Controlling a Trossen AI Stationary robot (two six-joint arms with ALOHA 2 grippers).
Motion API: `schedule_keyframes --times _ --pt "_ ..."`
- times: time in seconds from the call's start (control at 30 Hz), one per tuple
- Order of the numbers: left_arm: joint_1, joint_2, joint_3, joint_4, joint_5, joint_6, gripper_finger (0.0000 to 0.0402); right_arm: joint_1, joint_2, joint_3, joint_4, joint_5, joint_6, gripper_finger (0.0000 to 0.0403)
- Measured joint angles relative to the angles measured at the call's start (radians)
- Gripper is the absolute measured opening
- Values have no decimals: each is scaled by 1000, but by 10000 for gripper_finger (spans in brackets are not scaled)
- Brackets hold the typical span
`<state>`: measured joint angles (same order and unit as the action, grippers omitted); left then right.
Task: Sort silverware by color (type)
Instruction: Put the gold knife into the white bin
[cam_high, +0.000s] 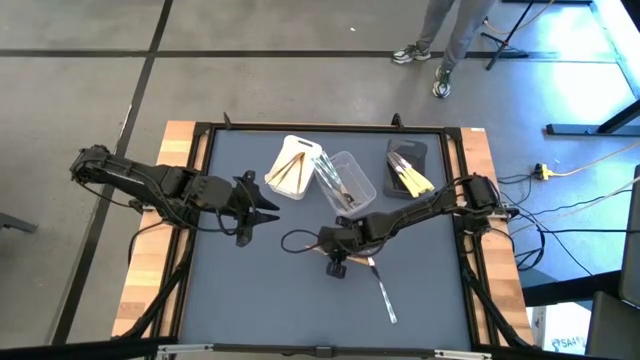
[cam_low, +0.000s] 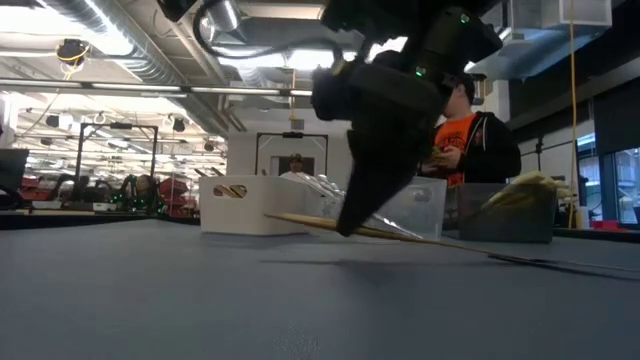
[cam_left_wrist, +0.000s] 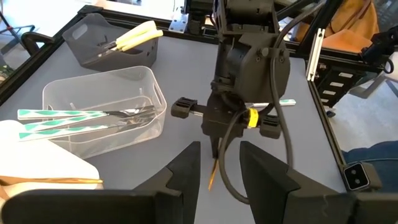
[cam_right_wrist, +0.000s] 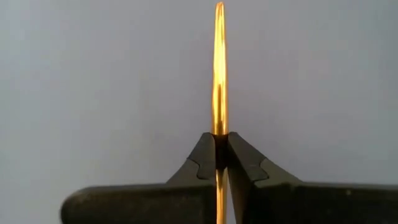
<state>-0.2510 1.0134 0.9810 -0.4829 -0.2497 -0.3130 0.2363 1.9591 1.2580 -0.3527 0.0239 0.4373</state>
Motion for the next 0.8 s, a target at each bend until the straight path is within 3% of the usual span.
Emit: schedule_keyframes --times 0.37,0.53,0.8 --pt "0 -46 0 -10 8 -103 105 0 -3 6 156 -19 -151 4" --pt "0 -95 0 -57 18 -239 106 0 -4 6 243 -18 -266 5" --pt "0 -130 0 -196 148 -537 106 0 -5 6 388 -18 -548 5"
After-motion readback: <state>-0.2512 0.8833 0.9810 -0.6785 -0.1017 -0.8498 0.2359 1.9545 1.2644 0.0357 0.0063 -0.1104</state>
